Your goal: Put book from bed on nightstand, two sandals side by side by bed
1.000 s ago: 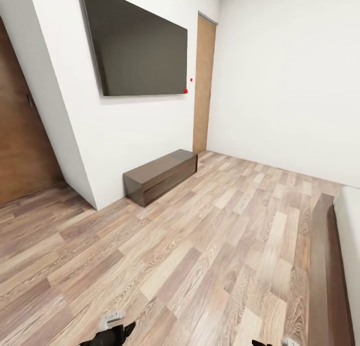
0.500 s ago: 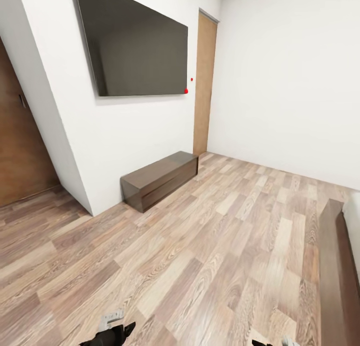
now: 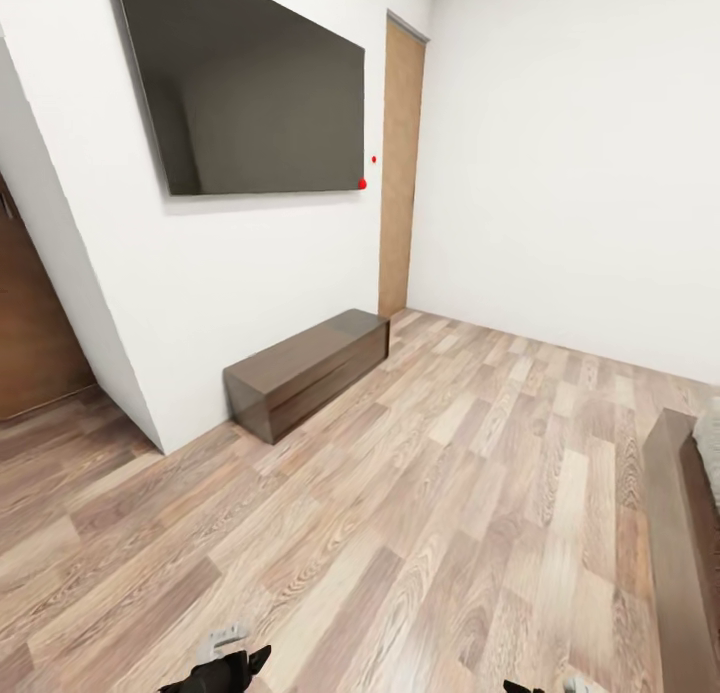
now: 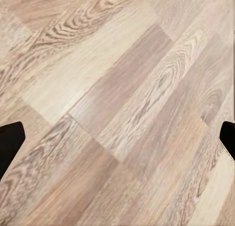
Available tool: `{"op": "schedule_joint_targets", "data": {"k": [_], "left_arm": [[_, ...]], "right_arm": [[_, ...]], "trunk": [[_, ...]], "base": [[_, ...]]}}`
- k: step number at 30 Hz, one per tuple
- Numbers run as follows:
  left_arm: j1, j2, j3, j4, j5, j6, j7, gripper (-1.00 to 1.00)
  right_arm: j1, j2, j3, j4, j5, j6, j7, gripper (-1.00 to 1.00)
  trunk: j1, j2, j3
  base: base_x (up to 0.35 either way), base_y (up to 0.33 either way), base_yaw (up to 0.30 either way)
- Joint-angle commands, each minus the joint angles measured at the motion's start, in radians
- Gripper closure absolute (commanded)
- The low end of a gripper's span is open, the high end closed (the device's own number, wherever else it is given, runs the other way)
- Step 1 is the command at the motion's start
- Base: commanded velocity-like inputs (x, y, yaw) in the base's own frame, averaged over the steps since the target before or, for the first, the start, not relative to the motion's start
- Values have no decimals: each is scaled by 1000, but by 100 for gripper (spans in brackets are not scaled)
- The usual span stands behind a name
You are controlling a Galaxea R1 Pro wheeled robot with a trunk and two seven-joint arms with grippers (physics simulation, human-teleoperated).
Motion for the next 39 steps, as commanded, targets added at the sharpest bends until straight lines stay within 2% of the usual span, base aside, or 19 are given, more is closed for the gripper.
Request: {"op": "schedule_joint_targets", "data": {"k": [1, 15, 30, 39], "left_arm": [[-1, 0, -9, 1, 8, -4, -3, -100], [-1, 0, -9, 1, 8, -4, -3, -100], [-1, 0, -9, 1, 8, -4, -3, -100], [-1, 0, -9, 1, 8, -4, -3, -100]], "right_arm": [[-1, 0, 8, 3, -10, 1, 6, -100], [-1, 0, 8, 3, -10, 1, 6, -100], [-1, 0, 8, 3, -10, 1, 6, -100], [-1, 0, 8, 3, -10, 1, 6, -100]], "trunk": [[0, 0, 0], [0, 0, 12], [0, 0, 25], [0, 0, 26]], "base": [[327, 0, -252], [263, 0, -275], [36, 3, -274], [286, 93, -26]]}}
